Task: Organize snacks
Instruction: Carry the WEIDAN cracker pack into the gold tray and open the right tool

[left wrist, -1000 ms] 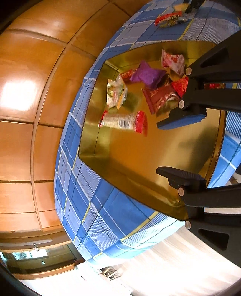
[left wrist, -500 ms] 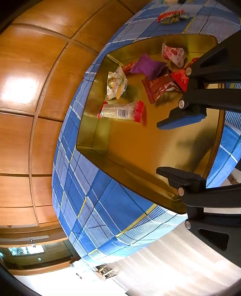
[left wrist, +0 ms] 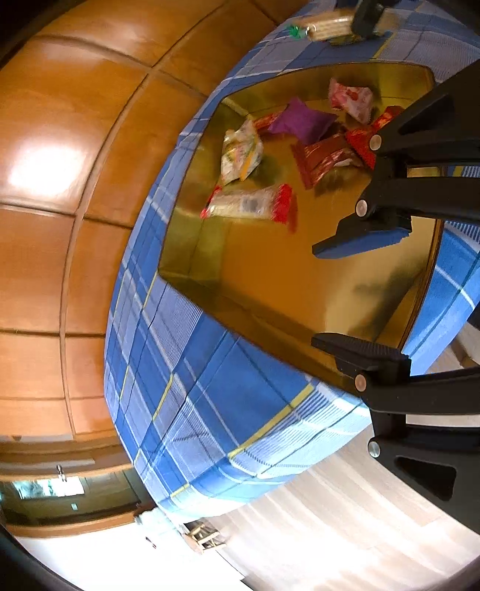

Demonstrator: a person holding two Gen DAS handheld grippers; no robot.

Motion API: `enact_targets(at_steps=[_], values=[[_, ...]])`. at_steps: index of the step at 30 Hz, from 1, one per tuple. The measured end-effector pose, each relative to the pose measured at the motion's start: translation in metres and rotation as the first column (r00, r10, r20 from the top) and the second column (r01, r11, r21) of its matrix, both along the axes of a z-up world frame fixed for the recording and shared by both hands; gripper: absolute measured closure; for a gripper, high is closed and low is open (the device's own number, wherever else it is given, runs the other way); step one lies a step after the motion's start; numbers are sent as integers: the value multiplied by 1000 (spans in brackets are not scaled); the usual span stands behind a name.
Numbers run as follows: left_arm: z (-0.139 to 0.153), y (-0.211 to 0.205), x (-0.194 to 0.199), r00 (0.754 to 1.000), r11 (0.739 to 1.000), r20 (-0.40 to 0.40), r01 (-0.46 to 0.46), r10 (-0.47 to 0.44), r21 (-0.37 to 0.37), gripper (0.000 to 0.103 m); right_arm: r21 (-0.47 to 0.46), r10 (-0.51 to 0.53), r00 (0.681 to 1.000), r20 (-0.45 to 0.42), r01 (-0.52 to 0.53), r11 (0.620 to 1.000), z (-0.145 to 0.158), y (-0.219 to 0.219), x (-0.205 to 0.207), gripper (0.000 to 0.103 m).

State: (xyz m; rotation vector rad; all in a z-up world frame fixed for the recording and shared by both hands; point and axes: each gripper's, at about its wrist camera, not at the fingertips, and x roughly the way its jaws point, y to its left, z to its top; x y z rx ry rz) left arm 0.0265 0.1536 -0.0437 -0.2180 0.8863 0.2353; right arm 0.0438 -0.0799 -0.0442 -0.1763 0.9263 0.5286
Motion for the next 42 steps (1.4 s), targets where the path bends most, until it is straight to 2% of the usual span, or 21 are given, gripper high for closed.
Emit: enact_targets(at_steps=[7,10,15,19,23,25,27,29,34,38,42], values=[[4,28,-4,997,997,17,-71,71,-7,61,54,145,989,-21,-144,988,-4,77,7,56],[3,37,-6,995,996,18,-94,94,-9,61,44,178,982,-62,-175,984,-23,108,19,56],[-3,42,-6,995,995,3,-101,101,-15,61,50,182,969,-166,-176,983,-61,135,35,55],[-7,39,-5,996,996,-8,-89,89,-17,61,20,168,969,-180,-167,986,-79,135,36,54],[-7,36,-5,997,996,-4,-83,83,-13,61,-35,169,979,-115,-174,984,-77,130,30,55],[-6,34,-5,997,997,0,-76,76,-13,61,-43,160,982,-101,-165,985,-73,127,27,74],[-5,33,-5,997,997,3,-73,73,-9,61,-27,176,979,-100,-179,983,-69,128,24,81],[-4,30,-5,998,998,3,-68,68,-9,61,-53,197,975,-104,-204,978,-74,136,22,81],[1,22,-7,999,999,8,-48,48,-1,61,-8,185,976,-116,-187,982,-73,134,24,81],[2,16,-8,1000,1000,12,-25,25,8,58,-11,155,981,-117,-158,987,-72,125,25,80],[3,9,-8,1000,1000,13,-7,7,11,58,38,126,986,-111,-123,992,-63,116,22,78]])
